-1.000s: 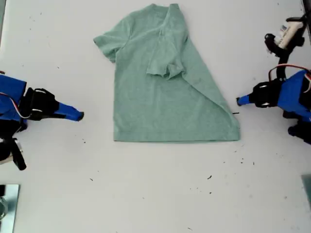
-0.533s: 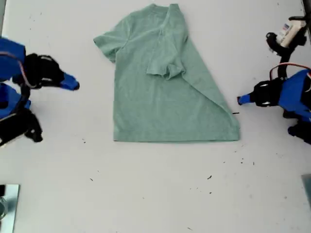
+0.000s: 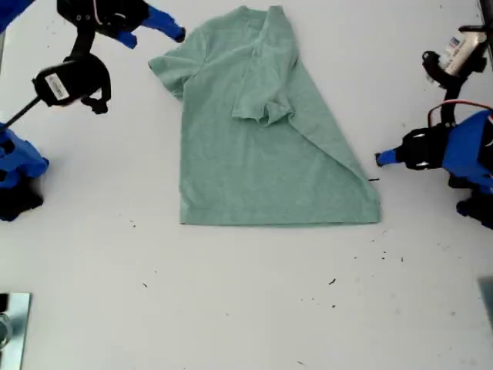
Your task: Fold t shirt
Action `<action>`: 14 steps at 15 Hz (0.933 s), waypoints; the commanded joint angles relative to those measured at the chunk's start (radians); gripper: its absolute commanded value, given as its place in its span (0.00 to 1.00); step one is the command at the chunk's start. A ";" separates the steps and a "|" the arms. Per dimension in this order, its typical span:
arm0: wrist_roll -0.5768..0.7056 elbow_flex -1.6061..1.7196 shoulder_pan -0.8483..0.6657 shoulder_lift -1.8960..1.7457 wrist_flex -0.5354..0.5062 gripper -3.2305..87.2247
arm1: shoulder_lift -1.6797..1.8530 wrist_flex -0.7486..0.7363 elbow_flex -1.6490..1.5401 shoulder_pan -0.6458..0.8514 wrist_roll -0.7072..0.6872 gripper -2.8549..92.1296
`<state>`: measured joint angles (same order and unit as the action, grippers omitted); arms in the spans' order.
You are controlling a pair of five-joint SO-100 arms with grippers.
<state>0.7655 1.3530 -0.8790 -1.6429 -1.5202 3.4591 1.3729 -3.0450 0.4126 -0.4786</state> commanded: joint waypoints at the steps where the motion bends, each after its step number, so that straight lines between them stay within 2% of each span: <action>1: 0.028 -0.075 -0.031 0.060 -0.005 0.45 | 0.017 0.003 -0.040 -0.012 -0.014 0.06; 3: 0.032 -0.035 -0.052 0.133 0.046 0.44 | 0.018 0.003 -0.040 -0.012 -0.015 0.06; 8: 0.021 0.140 -0.103 0.345 0.302 0.43 | 0.018 0.005 -0.041 -0.032 -0.009 0.06; 9: 0.026 0.138 -0.095 0.396 0.328 0.39 | 0.018 0.005 -0.041 -0.032 -0.009 0.06; 10: 0.037 0.138 -0.080 0.430 0.342 0.30 | 0.020 0.005 -0.041 -0.032 -0.011 0.06; 11: 0.064 0.138 -0.060 0.439 0.354 0.11 | 0.020 0.005 -0.041 -0.032 -0.011 0.06; 12: 0.071 0.143 -0.049 0.423 0.351 0.03 | 0.021 0.005 -0.041 -0.031 -0.012 0.06; 14: 0.075 0.247 -0.006 0.169 0.383 0.03 | 0.021 0.005 -0.041 -0.032 -0.012 0.06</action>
<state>0.8283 1.5555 -0.9250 -1.3008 -1.1490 3.4622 1.3729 -3.0480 0.3866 -0.4786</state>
